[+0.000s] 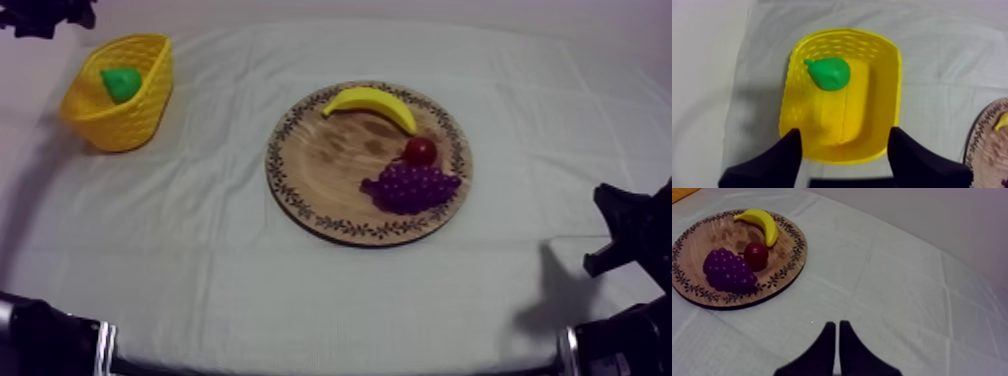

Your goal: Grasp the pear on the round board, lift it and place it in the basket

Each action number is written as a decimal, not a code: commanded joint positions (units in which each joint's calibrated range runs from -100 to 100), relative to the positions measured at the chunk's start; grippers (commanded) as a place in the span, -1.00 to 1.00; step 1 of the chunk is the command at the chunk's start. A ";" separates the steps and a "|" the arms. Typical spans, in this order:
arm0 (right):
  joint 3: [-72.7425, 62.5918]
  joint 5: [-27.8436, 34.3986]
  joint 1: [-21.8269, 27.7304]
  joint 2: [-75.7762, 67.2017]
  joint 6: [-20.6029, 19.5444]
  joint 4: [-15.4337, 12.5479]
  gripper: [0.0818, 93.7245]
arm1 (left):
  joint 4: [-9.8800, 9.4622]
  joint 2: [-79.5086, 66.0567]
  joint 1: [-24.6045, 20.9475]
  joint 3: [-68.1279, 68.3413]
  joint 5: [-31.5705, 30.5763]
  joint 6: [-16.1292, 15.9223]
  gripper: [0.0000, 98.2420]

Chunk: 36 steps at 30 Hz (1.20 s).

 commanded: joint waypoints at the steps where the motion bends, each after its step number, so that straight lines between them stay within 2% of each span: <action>1: -0.01 0.00 -0.03 -0.01 -0.03 0.00 -0.99 | 0.13 -10.70 0.07 3.47 -0.14 -0.21 0.12; 8: -0.01 0.00 -0.03 -0.01 -0.03 0.00 -0.99 | 1.72 -27.06 -0.68 10.45 -1.94 -1.07 -0.29; 13: -0.01 0.00 -0.03 -0.01 -0.03 0.00 -0.99 | 2.20 -38.63 -1.27 19.39 -6.32 -1.20 -0.66; 16: -0.01 0.00 -0.03 -0.01 -0.03 0.00 -0.99 | 2.51 -46.04 -1.60 26.29 -9.23 -1.37 -0.80; 25: -0.01 0.00 -0.03 -0.01 -0.03 0.00 -0.99 | 3.85 -65.48 -1.23 46.82 -16.25 -1.67 -0.93; 32: -0.01 0.00 -0.03 -0.01 0.01 0.00 -0.99 | 4.85 -73.64 -1.17 61.95 -21.74 -1.71 -0.99; 36: -0.01 0.00 -0.03 -0.01 0.01 0.00 -0.99 | 4.53 -77.01 -1.39 65.45 -23.98 -1.17 -1.00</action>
